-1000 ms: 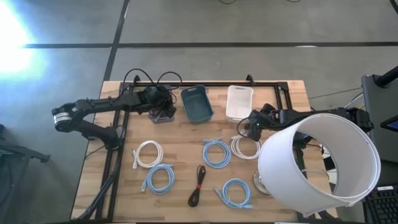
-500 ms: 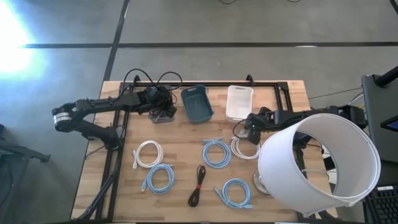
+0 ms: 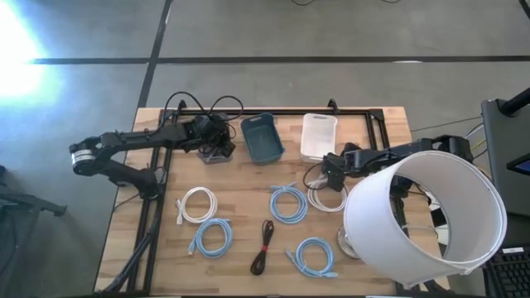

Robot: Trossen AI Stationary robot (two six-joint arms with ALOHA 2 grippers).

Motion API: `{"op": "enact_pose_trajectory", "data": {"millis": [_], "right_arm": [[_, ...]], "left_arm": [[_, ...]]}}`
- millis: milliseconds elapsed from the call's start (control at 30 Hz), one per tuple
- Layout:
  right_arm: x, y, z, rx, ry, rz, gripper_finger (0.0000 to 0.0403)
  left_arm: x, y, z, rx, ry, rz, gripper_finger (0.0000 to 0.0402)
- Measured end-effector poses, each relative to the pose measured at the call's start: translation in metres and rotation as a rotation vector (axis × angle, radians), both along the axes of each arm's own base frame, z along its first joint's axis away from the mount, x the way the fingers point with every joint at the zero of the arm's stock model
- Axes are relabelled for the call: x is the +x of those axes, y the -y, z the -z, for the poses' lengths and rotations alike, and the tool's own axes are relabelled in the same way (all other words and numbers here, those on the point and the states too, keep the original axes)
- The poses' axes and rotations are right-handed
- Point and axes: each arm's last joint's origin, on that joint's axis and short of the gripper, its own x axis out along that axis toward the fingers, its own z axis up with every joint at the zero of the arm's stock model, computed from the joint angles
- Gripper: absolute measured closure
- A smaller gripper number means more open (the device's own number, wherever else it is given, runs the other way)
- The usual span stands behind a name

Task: Sort HDMI cables
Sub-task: Put the top black HDMI cable into the black bin

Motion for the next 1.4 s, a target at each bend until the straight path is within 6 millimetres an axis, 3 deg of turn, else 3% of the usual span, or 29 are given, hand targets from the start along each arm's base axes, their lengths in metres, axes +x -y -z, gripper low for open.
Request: {"op": "enact_pose_trajectory", "data": {"millis": [300, 433, 667, 967, 1133, 1267, 1400], "right_arm": [[-0.003, 0.000, -0.004, -0.016, 0.032, 0.040, 0.0340], [-0.006, -0.004, -0.017, 0.037, 0.040, 0.065, 0.0384], [-0.002, -0.013, -0.061, 0.063, 0.196, 0.048, 0.0386], [0.034, -0.016, -0.103, -0.010, 0.747, -0.210, 0.0385], [0.061, -0.015, -0.110, -0.074, 1.047, -0.342, 0.0384], [0.083, -0.013, -0.105, -0.127, 1.169, -0.365, 0.0383], [0.106, -0.011, -0.095, -0.144, 1.280, -0.355, 0.0383]], "left_arm": [[0.000, 0.001, 0.000, 0.006, -0.025, 0.053, 0.0262], [0.000, 0.001, 0.000, 0.021, -0.046, 0.079, 0.0262], [0.002, 0.003, 0.000, 0.017, -0.050, 0.108, 0.0262], [0.008, 0.015, 0.001, -0.043, -0.023, 0.285, 0.0262], [0.020, 0.029, 0.005, -0.072, 0.119, 0.511, 0.0262], [0.029, 0.042, 0.011, -0.050, 0.285, 0.730, 0.0262], [0.033, 0.052, 0.015, 0.015, 0.449, 0.791, 0.0262]]}}
